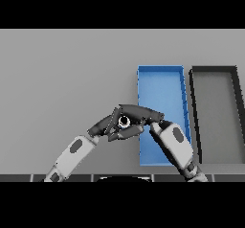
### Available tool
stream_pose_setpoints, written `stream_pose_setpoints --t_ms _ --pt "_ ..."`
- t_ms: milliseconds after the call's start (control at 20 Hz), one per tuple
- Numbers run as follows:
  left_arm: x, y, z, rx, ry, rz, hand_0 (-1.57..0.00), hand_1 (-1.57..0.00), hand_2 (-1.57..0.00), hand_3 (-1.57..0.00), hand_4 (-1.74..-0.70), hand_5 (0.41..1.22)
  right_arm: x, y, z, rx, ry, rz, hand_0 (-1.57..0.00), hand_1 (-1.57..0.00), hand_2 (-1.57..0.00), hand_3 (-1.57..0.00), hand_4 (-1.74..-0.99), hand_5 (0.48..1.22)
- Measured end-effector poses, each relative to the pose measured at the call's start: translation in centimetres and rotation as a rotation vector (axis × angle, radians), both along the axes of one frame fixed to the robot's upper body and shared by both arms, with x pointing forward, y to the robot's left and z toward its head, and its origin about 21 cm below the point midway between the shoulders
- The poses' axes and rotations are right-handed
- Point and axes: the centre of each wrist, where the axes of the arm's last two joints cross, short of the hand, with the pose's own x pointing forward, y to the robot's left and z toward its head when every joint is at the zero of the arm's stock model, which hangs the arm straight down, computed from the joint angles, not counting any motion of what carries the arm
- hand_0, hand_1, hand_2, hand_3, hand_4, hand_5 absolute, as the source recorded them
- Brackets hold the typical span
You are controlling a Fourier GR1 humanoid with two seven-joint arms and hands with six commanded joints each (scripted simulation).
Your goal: Pick up the blue pipe and place it into the blue bin.
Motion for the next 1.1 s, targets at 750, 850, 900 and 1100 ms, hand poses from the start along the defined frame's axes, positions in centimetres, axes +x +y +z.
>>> stream_pose_setpoints --t_ms 750,850,900,1100 --pt "0.4 1.5 -0.6 0.134 -0.002 0.02 -0.04 -0.03 -0.04 -0.01 -0.84 0.636 -0.5 0.2 0.3 0.072 -0.024 -0.016 -1.57 -1.57 -1.57 -1.57 -1.487 1.22" --pt "0.2 1.4 -0.4 0.143 0.053 0.049 -0.03 -0.02 -0.02 -0.01 -0.87 0.616 -0.7 0.4 -0.1 0.075 -0.019 -0.02 -1.57 -1.57 -1.57 -1.57 -1.49 1.22" --pt "0.0 1.5 -0.8 0.154 0.083 0.07 -0.02 -0.02 -0.02 -0.01 -0.87 0.612 -0.5 0.0 0.2 0.088 -0.015 -0.031 -1.57 -1.57 -1.57 -1.57 -1.491 1.22" --pt "-0.2 1.7 -0.9 0.178 0.089 0.077 -0.01 -0.01 -0.01 0.0 -0.88 0.555 0.2 0.0 0.9 0.156 0.145 0.004 -1.57 -1.57 -1.57 -1.57 -1.492 1.221"
